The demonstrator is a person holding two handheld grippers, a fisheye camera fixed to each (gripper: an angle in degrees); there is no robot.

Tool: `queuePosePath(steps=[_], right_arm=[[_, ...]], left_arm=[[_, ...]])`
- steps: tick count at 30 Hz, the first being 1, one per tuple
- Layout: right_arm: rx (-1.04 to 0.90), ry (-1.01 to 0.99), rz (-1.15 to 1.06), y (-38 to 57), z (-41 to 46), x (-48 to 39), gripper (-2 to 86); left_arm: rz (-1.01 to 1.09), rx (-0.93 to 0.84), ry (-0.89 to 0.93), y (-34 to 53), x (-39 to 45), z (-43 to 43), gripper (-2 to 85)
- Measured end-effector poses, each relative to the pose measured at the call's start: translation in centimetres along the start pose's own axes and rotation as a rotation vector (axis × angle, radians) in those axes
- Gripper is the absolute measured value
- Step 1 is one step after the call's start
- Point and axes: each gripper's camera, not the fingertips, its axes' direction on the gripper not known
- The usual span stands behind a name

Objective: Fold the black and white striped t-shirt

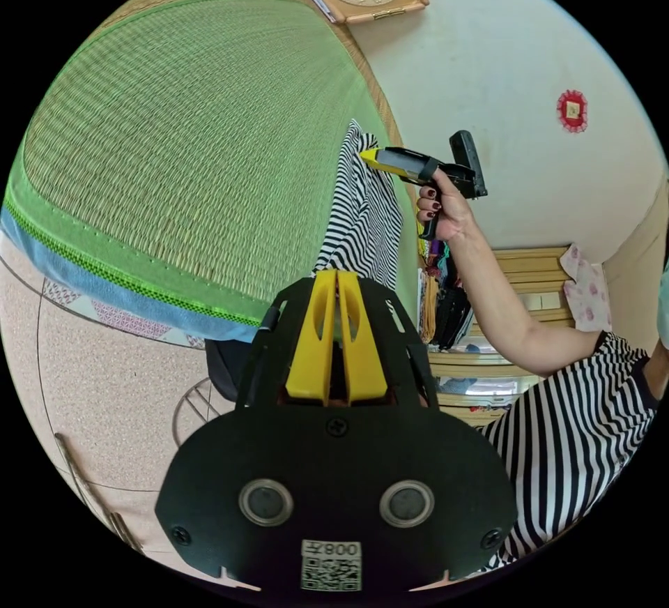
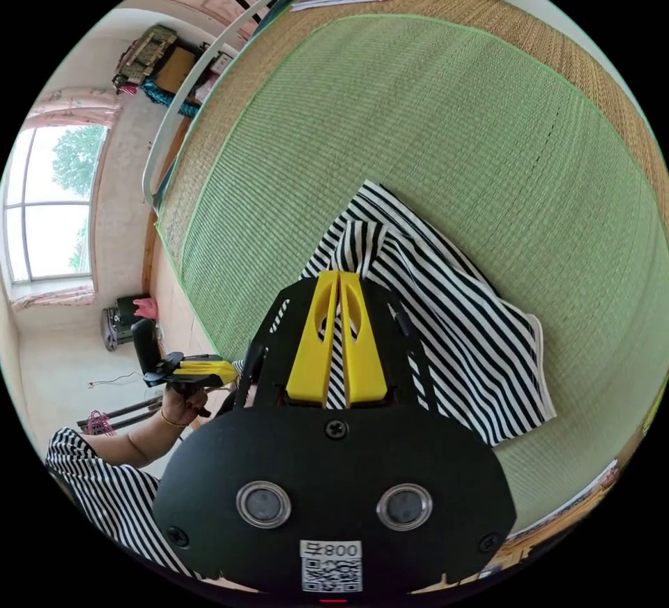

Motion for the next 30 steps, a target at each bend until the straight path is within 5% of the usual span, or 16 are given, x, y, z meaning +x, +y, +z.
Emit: queuePosePath(steps=[12,21,30], right_arm=[[0.054,-0.046,-0.005,0.7,-7.7,2.8,0.0],[0.100,-0.256,0.090,17.4,-16.5,9.1,0.1],[0.053,-0.472,0.305,33.8,-18.2,14.7,1.1]], left_arm=[[0.049,-0.018,-0.037,-0.1,2.2,1.2,0.1],[0.121,-0.058,-0.034,1.0,4.6,3.3,0.6],[0.379,-0.488,0.021,2.7,12.1,13.7,3.9]])
